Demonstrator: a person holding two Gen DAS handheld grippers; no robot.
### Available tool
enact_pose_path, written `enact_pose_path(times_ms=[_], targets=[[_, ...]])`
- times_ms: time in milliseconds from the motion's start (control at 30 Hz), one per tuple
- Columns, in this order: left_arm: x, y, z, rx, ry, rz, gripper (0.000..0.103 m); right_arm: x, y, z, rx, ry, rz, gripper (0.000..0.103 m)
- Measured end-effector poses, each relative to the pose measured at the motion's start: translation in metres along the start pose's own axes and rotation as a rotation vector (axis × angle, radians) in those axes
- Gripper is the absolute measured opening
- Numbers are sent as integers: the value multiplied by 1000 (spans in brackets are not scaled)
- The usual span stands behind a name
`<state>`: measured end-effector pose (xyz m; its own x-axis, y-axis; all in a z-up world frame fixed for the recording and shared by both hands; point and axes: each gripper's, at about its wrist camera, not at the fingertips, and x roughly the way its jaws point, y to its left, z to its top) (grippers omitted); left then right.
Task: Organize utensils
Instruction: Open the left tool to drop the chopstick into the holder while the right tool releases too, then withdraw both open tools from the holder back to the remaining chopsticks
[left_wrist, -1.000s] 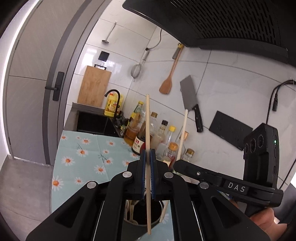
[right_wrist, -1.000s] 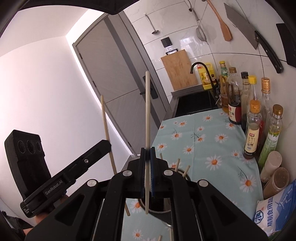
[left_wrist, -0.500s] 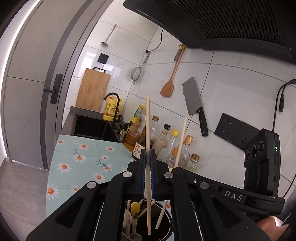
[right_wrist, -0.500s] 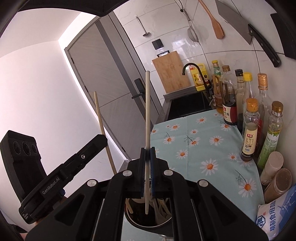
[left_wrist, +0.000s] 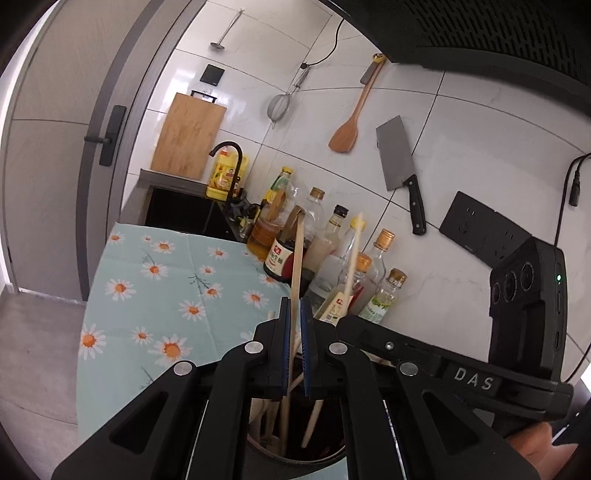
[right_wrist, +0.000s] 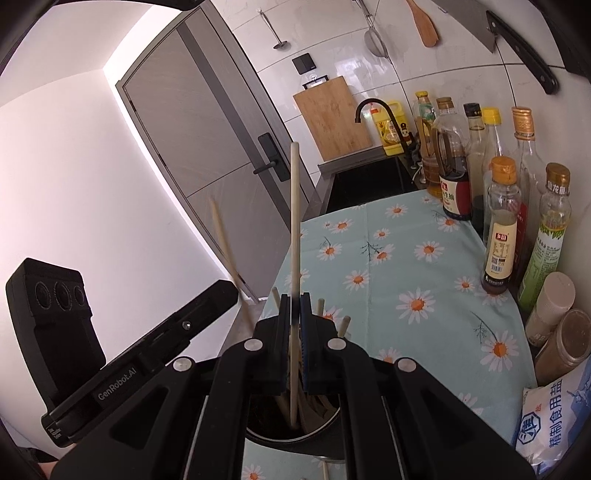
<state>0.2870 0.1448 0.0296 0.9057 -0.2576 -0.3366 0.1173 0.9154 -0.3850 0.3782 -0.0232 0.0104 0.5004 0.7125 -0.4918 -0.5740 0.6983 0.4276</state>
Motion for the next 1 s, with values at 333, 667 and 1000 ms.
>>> enact_pose_path(times_ms=[333,667,1000], targets=[[-20,5,0,-28,-10,17,24,-19,2,-2,10,-23,-9,18],[-54,-9,2,-16,-31,23,29,-49,16,-3,-39,-36,-13,22],[-95,-26,-3,9,-23,61,31,-84,29,-5,-72,0,25,38]])
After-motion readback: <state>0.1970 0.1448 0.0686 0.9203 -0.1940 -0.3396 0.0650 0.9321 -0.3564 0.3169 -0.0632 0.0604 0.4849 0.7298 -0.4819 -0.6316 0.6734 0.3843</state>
